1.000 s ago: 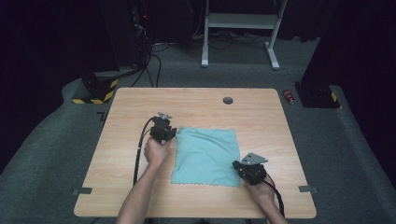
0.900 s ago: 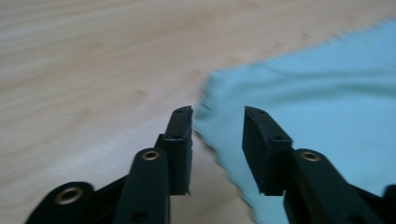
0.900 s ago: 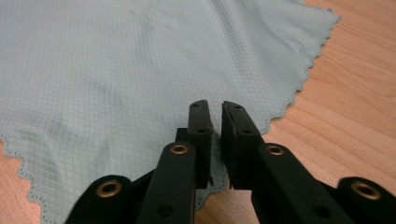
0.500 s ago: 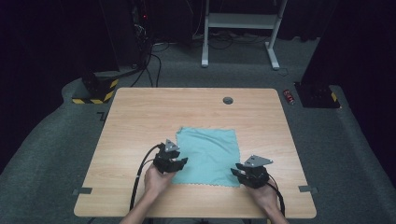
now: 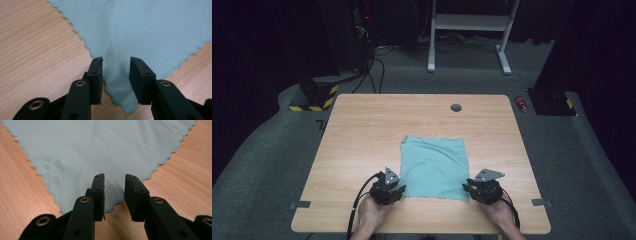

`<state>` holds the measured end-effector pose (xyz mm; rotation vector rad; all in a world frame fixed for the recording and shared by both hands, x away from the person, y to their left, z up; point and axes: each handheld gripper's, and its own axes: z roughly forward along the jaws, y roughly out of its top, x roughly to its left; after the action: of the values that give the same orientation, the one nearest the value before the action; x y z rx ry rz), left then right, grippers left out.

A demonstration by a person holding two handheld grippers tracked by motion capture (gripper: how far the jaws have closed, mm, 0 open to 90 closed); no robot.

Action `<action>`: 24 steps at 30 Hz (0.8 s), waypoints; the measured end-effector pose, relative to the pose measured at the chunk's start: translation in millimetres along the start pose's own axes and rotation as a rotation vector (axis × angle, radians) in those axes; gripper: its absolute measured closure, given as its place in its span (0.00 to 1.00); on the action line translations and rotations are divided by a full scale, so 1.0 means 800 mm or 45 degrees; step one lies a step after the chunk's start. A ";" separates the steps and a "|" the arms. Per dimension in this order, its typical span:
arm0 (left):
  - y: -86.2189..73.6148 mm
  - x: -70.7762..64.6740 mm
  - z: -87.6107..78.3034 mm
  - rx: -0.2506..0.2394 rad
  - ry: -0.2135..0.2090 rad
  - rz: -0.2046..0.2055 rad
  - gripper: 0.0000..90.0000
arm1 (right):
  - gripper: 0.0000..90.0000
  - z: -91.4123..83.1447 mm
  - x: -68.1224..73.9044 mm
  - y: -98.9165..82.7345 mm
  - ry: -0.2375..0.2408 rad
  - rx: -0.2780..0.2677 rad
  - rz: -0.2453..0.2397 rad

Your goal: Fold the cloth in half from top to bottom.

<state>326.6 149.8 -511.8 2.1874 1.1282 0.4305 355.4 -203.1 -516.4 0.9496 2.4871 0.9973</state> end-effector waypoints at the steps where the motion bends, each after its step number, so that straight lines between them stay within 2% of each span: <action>1: -0.003 0.000 -0.002 0.001 -0.006 -0.009 0.71 | 0.77 -0.001 -0.001 0.000 0.006 0.003 0.005; 4: -0.008 -0.003 -0.008 0.002 -0.011 0.001 0.70 | 0.71 -0.003 -0.001 0.001 -0.008 0.029 0.029; 6: -0.011 -0.007 -0.009 -0.014 -0.021 0.006 0.69 | 0.71 -0.005 0.001 0.000 0.019 0.010 0.049; 10: -0.008 -0.011 -0.005 -0.032 -0.032 0.003 0.69 | 0.73 -0.009 0.013 0.003 0.032 -0.042 0.000; 13: -0.003 -0.011 -0.001 -0.034 -0.016 -0.004 0.71 | 0.77 -0.004 0.020 0.010 0.086 -0.054 -0.001; 14: -0.002 -0.011 0.001 -0.034 -0.018 -0.009 0.72 | 0.77 0.003 0.030 0.016 0.121 -0.054 -0.023; 16: -0.002 -0.011 0.001 -0.034 -0.012 -0.005 0.73 | 0.77 0.006 0.036 0.019 0.135 -0.050 -0.039; 19: -0.003 -0.009 0.000 -0.036 -0.021 -0.012 0.83 | 0.78 0.021 0.052 0.027 0.167 -0.033 -0.096; 20: -0.003 -0.009 0.000 -0.038 -0.022 -0.005 0.91 | 0.83 0.029 0.057 0.029 0.173 -0.026 -0.126; 22: -0.003 -0.011 0.000 -0.033 -0.020 0.022 0.93 | 0.85 0.031 0.058 0.029 0.176 -0.027 -0.129; 24: -0.002 -0.012 -0.001 -0.022 -0.019 0.046 0.98 | 0.92 0.030 0.058 0.030 0.176 -0.023 -0.142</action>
<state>319.7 143.2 -512.8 2.1950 1.0750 0.4374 344.1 -146.7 -518.5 0.7504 2.6064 1.0799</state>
